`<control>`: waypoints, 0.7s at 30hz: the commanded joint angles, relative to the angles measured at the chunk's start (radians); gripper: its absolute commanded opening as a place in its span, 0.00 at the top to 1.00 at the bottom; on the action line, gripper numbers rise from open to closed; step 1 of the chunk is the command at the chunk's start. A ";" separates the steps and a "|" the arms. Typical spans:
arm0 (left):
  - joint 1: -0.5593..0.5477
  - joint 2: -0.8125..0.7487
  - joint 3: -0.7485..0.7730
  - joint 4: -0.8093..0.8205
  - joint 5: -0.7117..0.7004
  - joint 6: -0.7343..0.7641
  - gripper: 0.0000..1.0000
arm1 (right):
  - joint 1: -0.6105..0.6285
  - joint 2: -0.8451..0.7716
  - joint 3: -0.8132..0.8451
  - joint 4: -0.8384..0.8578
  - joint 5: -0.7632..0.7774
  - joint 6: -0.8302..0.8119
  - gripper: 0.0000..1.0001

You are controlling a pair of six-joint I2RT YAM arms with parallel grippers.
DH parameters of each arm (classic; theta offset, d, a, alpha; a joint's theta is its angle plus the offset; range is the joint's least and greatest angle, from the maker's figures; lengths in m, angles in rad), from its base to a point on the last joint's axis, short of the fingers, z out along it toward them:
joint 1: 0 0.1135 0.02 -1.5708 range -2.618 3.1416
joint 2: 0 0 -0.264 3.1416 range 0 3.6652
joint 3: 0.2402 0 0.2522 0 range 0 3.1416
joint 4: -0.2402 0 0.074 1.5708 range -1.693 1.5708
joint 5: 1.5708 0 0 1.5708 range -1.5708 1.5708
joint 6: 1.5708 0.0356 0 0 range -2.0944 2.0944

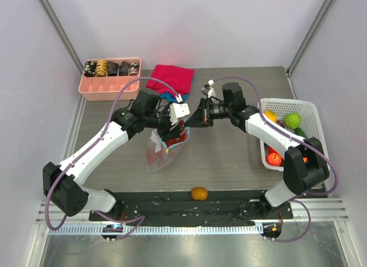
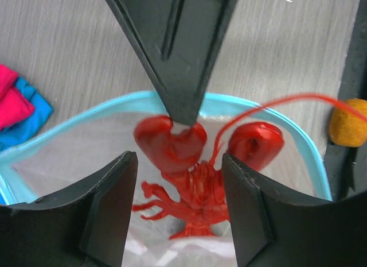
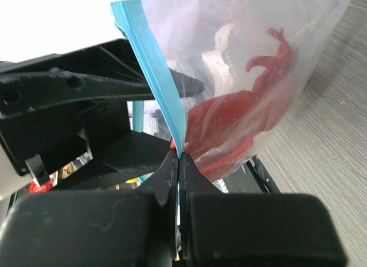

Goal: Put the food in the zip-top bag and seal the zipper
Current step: Adjust the zipper food storage bag at the center of the board.

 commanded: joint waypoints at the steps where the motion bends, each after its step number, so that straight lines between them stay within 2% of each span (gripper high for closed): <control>1: -0.021 0.015 0.001 0.114 -0.062 0.008 0.37 | 0.013 -0.044 0.016 0.014 -0.020 -0.020 0.99; 9: -0.047 0.055 0.005 0.154 -0.094 -0.072 0.37 | 0.019 -0.030 0.030 0.009 -0.023 -0.023 0.99; 13: -0.047 0.065 0.001 0.157 -0.088 -0.073 0.40 | 0.022 -0.030 0.032 0.012 -0.023 -0.020 0.99; 16: -0.047 0.057 -0.004 0.153 -0.063 -0.076 0.53 | 0.022 -0.028 0.033 0.015 -0.025 -0.016 0.99; 17: -0.046 0.054 -0.001 0.142 -0.056 -0.081 0.61 | 0.022 -0.028 0.033 0.015 -0.026 -0.014 0.99; 18: -0.046 0.046 0.005 0.130 -0.048 -0.087 0.66 | 0.021 -0.027 0.033 0.014 -0.025 -0.017 0.99; 21: -0.046 0.045 0.054 0.050 -0.023 -0.112 0.79 | 0.022 -0.028 0.030 0.014 -0.019 -0.017 0.99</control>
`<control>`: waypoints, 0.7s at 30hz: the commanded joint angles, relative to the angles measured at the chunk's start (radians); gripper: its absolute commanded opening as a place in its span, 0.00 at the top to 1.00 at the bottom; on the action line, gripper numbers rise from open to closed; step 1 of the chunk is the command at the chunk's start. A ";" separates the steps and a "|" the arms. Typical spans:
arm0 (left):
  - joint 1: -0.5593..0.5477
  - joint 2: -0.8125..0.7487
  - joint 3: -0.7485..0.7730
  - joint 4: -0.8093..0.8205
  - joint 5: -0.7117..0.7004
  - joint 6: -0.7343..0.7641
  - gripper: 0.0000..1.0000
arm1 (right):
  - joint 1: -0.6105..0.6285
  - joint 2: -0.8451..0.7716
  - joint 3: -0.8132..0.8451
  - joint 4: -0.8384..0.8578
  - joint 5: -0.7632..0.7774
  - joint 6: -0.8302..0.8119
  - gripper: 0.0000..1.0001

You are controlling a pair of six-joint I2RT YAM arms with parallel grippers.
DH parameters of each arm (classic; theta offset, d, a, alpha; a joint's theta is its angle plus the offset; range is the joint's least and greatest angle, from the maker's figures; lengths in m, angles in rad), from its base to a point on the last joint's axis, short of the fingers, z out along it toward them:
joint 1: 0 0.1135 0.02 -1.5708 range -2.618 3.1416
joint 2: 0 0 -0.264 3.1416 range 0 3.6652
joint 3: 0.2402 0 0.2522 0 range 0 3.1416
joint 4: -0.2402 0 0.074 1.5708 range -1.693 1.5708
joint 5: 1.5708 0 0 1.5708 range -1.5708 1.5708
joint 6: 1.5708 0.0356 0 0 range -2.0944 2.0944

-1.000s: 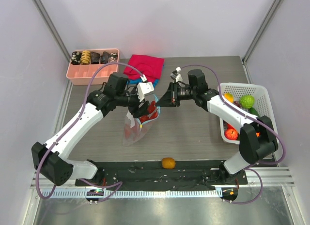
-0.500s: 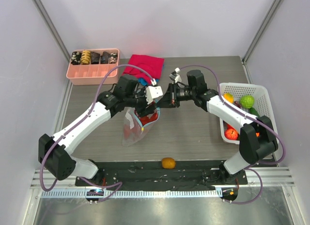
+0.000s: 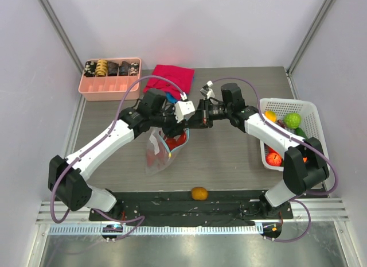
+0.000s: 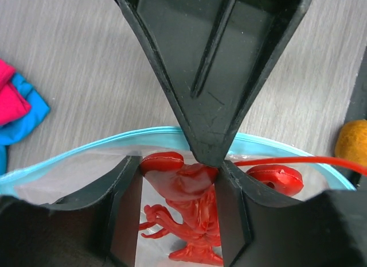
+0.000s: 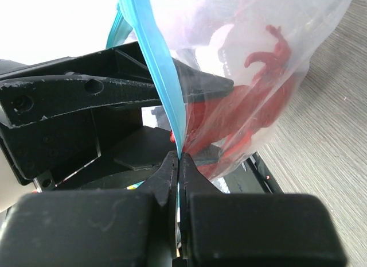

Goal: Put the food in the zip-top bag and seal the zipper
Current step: Adjust the zipper food storage bag at the center of the board.

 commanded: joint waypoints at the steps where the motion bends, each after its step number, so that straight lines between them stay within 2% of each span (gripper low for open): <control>1: -0.001 -0.018 0.073 -0.068 0.052 -0.049 0.81 | 0.010 -0.028 0.030 0.030 -0.015 -0.008 0.99; 7: -0.001 0.033 0.225 -0.272 0.055 -0.152 1.00 | 0.010 -0.032 0.034 0.030 0.005 -0.016 0.99; 13: 0.008 0.040 0.280 -0.308 0.022 -0.263 1.00 | 0.011 -0.042 0.034 0.030 0.024 -0.022 0.99; 16: 0.009 0.077 0.321 -0.366 0.054 -0.292 1.00 | 0.011 -0.047 0.036 0.028 0.036 -0.025 0.99; 21: 0.025 0.155 0.355 -0.489 0.013 -0.385 1.00 | 0.010 -0.070 0.030 0.030 0.054 -0.025 0.99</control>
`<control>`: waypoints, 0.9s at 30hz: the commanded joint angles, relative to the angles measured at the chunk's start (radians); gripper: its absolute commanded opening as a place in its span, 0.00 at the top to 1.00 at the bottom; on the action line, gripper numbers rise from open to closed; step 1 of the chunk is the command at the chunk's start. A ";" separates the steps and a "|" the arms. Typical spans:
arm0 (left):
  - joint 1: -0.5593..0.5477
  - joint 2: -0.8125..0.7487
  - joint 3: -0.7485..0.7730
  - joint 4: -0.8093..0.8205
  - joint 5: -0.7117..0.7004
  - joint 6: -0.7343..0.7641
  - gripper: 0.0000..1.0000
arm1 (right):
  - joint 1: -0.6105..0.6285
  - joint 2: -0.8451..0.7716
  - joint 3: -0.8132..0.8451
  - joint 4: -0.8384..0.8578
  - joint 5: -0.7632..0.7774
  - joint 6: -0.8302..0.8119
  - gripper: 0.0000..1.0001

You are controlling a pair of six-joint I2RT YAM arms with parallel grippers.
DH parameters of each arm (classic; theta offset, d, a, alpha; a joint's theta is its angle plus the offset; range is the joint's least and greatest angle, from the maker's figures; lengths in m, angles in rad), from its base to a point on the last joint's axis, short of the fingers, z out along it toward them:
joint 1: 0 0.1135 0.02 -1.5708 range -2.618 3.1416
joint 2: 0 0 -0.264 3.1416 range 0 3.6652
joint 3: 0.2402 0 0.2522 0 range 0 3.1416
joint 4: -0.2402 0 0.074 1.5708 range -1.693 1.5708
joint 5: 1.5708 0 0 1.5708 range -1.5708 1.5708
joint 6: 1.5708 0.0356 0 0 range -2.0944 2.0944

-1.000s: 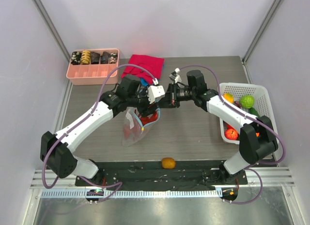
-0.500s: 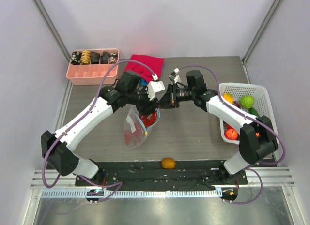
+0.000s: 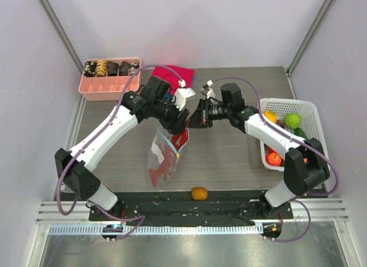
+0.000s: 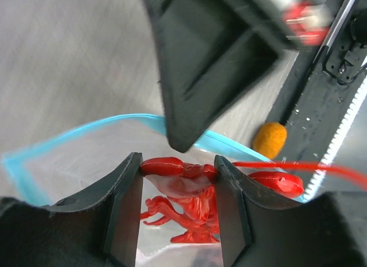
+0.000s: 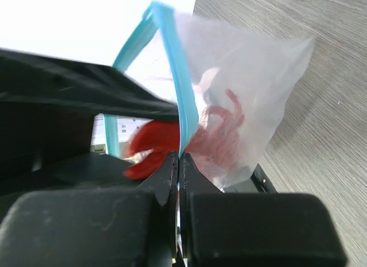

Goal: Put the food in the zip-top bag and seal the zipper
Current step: Adjust the zipper food storage bag at the center of the board.

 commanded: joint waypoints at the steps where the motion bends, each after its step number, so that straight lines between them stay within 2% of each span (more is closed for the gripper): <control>1: 0.025 0.056 0.046 -0.138 -0.040 -0.120 1.00 | 0.004 -0.070 0.029 0.030 0.025 -0.025 0.99; 12: 0.057 0.114 0.043 -0.183 -0.285 -0.270 0.99 | 0.004 -0.150 -0.017 0.042 0.080 -0.043 0.99; 14: 0.059 0.108 0.040 -0.167 -0.275 -0.267 0.89 | 0.004 -0.156 -0.026 0.050 0.082 -0.043 0.99; 15: 0.060 0.104 0.040 -0.157 -0.264 -0.261 0.79 | 0.005 -0.159 -0.025 0.050 0.084 -0.046 0.99; 16: 0.060 0.090 0.045 -0.149 -0.249 -0.258 0.64 | 0.005 -0.160 -0.026 0.049 0.084 -0.045 0.99; 18: 0.060 0.066 0.060 -0.140 -0.203 -0.245 0.52 | 0.005 -0.162 -0.023 0.050 0.084 -0.048 0.99; 19: 0.060 0.027 0.059 -0.106 -0.186 -0.245 0.40 | 0.005 -0.165 -0.022 0.050 0.084 -0.048 0.99; 22: 0.060 -0.033 0.063 -0.058 -0.172 -0.235 0.18 | 0.004 -0.167 -0.017 0.050 0.082 -0.052 0.99; 25: 0.060 -0.080 0.109 -0.075 -0.161 -0.218 0.16 | 0.007 -0.170 -0.011 0.050 0.082 -0.057 0.99; 27: 0.062 -0.122 0.115 -0.072 -0.208 -0.222 0.16 | 0.007 -0.171 -0.012 0.049 0.084 -0.059 0.99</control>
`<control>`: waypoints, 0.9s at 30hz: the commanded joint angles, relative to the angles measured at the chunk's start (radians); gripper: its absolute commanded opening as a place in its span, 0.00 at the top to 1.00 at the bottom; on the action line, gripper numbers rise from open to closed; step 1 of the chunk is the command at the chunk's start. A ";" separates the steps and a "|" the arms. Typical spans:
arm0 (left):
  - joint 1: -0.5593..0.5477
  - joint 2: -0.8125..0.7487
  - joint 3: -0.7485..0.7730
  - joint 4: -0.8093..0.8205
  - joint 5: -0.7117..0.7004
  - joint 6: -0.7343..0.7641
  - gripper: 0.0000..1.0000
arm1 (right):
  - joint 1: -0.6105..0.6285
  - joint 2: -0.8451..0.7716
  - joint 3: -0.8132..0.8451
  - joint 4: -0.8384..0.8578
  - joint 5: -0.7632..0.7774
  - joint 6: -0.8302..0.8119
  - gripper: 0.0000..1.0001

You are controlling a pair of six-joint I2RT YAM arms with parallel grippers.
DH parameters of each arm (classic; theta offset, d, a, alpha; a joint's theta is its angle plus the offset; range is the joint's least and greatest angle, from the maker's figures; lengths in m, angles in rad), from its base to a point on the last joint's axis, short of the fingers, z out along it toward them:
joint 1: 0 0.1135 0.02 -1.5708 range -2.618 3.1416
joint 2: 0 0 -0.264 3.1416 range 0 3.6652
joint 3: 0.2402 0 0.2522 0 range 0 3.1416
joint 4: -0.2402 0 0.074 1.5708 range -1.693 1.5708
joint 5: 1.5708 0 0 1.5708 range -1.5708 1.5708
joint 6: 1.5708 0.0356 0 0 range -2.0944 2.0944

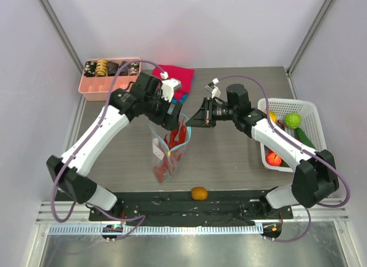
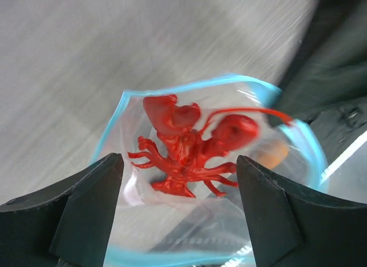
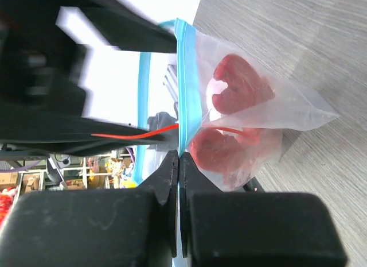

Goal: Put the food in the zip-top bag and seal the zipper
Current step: Adjust the zipper food storage bag at the center of the board.

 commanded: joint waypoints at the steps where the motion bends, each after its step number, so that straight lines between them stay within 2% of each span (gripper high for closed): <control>1: 0.009 -0.121 0.078 0.031 -0.044 0.017 0.16 | -0.003 -0.051 0.023 0.057 -0.001 -0.023 0.99; 3: 0.012 -0.137 0.077 0.006 -0.108 0.016 0.17 | -0.003 -0.052 0.021 0.051 -0.001 -0.035 0.99; 4: 0.015 -0.134 0.072 -0.006 -0.197 0.020 0.17 | -0.003 -0.054 0.020 0.048 -0.001 -0.037 0.99; 6: 0.032 -0.118 0.064 -0.055 -0.242 0.031 0.19 | -0.003 -0.054 0.020 0.045 -0.001 -0.041 0.99; 11: 0.045 -0.069 0.022 -0.160 -0.196 0.052 0.23 | -0.003 -0.049 0.026 0.023 -0.001 -0.072 0.99; 14: 0.064 -0.062 -0.002 -0.166 -0.181 0.033 0.30 | -0.001 -0.044 0.038 -0.003 0.004 -0.105 0.99; 17: 0.084 -0.043 0.001 -0.170 -0.077 0.022 0.51 | -0.003 -0.041 0.058 -0.059 0.019 -0.185 0.99; 18: 0.087 -0.037 0.012 -0.172 -0.060 0.014 0.67 | -0.001 -0.040 0.066 -0.072 0.022 -0.210 0.99; 20: 0.114 -0.013 0.027 -0.175 0.006 -0.001 0.84 | -0.001 -0.028 0.083 -0.112 0.031 -0.259 0.99; 21: 0.127 -0.006 0.041 -0.169 0.034 -0.013 1.00 | -0.001 -0.022 0.096 -0.127 0.036 -0.315 0.99; 22: 0.143 -0.002 0.060 -0.160 0.062 -0.023 1.00 | -0.001 -0.017 0.122 -0.141 0.047 -0.345 0.97; 23: 0.180 0.004 0.067 -0.148 0.085 -0.029 1.00 | -0.001 -0.009 0.136 -0.188 0.056 -0.377 0.81; 25: 0.197 0.014 0.090 -0.149 0.097 -0.027 1.00 | -0.009 -0.009 0.173 -0.259 0.068 -0.519 0.59; 26: 0.200 0.021 0.093 -0.164 0.106 -0.017 1.00 | -0.012 -0.017 0.179 -0.344 0.115 -0.582 0.44; 27: 0.200 0.020 0.095 -0.167 0.115 0.000 1.00 | -0.025 -0.046 0.164 -0.374 0.136 -0.633 0.38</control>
